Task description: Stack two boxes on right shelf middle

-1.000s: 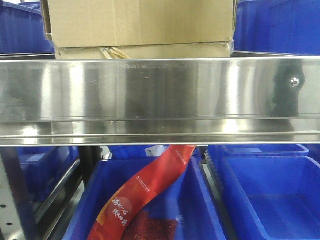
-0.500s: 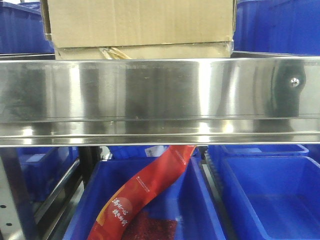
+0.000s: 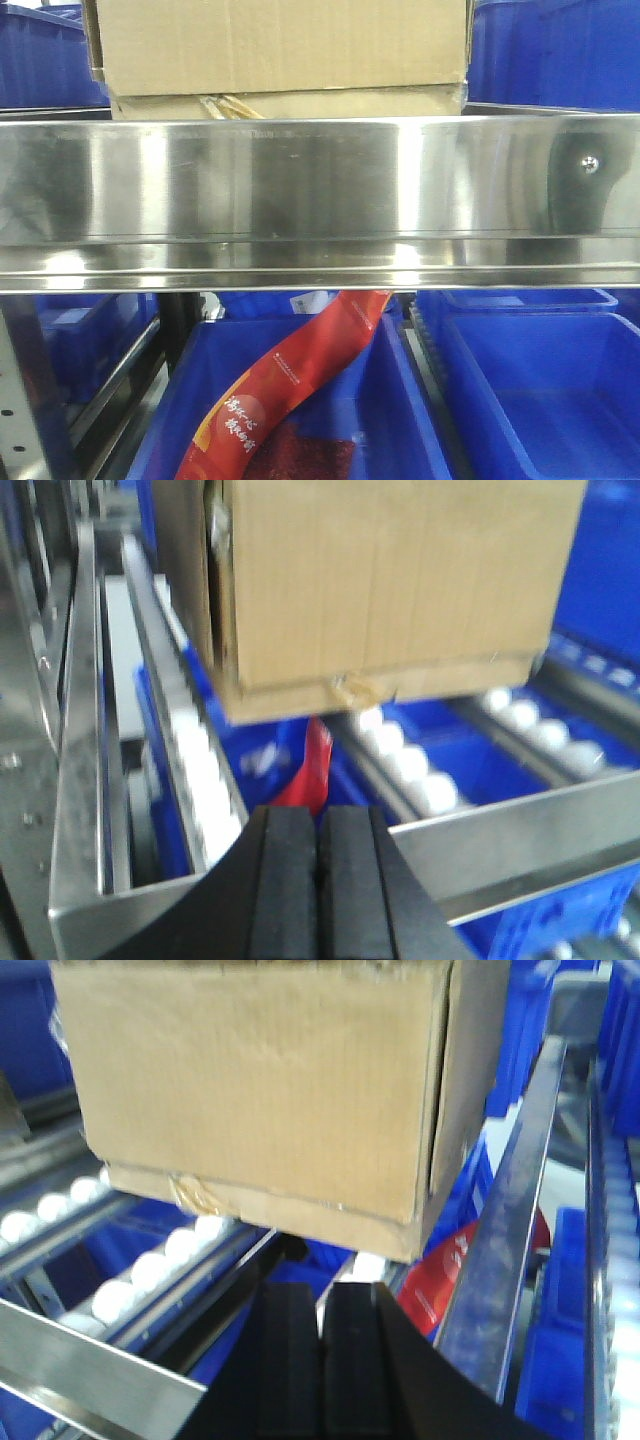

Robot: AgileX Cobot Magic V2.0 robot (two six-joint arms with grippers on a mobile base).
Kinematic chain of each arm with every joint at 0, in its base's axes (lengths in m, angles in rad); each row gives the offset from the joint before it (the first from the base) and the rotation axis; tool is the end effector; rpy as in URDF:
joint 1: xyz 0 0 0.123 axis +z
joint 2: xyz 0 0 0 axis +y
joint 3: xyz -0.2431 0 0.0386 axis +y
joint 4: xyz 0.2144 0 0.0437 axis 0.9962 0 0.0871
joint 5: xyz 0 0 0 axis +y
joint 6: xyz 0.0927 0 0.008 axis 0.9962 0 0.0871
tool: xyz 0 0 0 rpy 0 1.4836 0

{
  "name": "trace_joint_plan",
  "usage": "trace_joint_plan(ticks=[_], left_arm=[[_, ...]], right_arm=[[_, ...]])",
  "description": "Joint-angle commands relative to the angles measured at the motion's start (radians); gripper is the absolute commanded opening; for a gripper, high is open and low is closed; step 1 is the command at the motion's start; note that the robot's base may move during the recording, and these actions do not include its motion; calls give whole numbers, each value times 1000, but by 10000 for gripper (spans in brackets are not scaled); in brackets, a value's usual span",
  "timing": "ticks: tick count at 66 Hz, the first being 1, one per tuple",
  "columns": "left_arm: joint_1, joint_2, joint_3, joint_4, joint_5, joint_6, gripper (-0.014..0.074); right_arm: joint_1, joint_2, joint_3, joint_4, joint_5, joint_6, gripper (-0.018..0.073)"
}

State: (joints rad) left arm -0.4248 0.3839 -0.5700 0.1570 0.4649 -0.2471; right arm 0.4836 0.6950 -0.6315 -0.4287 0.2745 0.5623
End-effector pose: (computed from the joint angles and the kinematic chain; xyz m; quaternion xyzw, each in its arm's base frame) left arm 0.0782 -0.0282 0.3151 0.0998 0.7633 -0.1414 0.6225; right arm 0.1331 0.0580 0.3174 -0.0959 0.7763 0.1510 0.6045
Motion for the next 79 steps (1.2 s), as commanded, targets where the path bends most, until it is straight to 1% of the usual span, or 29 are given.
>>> trace_joint_plan(ticks=[1, 12, 32, 35, 38, 40, 42, 45, 48, 50, 52, 53, 56, 59, 62, 66, 70, 79], left_arm=[[3, -51, 2, 5, -18, 4, -91], [3, -101, 2, 5, -20, 4, -91], [3, -106, 2, 5, -20, 4, -91], [3, -106, 2, 5, -20, 4, -91], [3, -106, 2, 5, -20, 4, -91], [3, -106, 2, 5, -20, 4, -91], [3, -106, 2, 7, -20, 4, -91], [3, -106, 2, 7, -20, 4, -91], [3, -106, 2, 7, -20, 4, -91], [3, -106, 2, 7, -20, 4, -91], [3, -106, 2, 7, -20, 4, -91], [3, -106, 2, 7, -20, 4, -91], [3, -106, 2, 7, -20, 4, -91], [3, -106, 2, 7, -20, 4, -91], [3, -106, 2, 7, -20, 4, -91], [3, -106, 2, 7, -20, 4, -91], [3, -106, 2, 7, -20, 4, -91], [3, -106, 2, 7, -20, 4, -91]], right_arm=[[4, -8, -1, 0, -29, -5, -169], [4, -8, -1, 0, -35, -5, -169], [4, -12, -1, 0, -39, -5, -169], [-8, -30, 7, 0, -39, -5, -169], [-31, -58, 26, 29, -44, -24, -169], [-53, -84, 44, 55, -52, -66, -169], [-84, -114, 62, 88, -57, -125, -169], [-146, -155, 90, 156, -76, -265, -169], [-207, -204, 127, 209, -102, -382, -169], [-252, -232, 151, 239, -120, -446, -169], [-287, -254, 172, 264, -137, -483, -169], [-322, -270, 189, 297, -152, -513, -169], [-379, -315, 236, 366, -174, -538, -169], [-422, -350, 275, 418, -190, -538, -169], [-473, -390, 324, 443, -210, -538, -169], [-519, -442, 385, 443, -225, -538, -169], [-551, -502, 448, 445, -231, -538, -169], [-560, -615, 558, 447, -231, -538, -169]])
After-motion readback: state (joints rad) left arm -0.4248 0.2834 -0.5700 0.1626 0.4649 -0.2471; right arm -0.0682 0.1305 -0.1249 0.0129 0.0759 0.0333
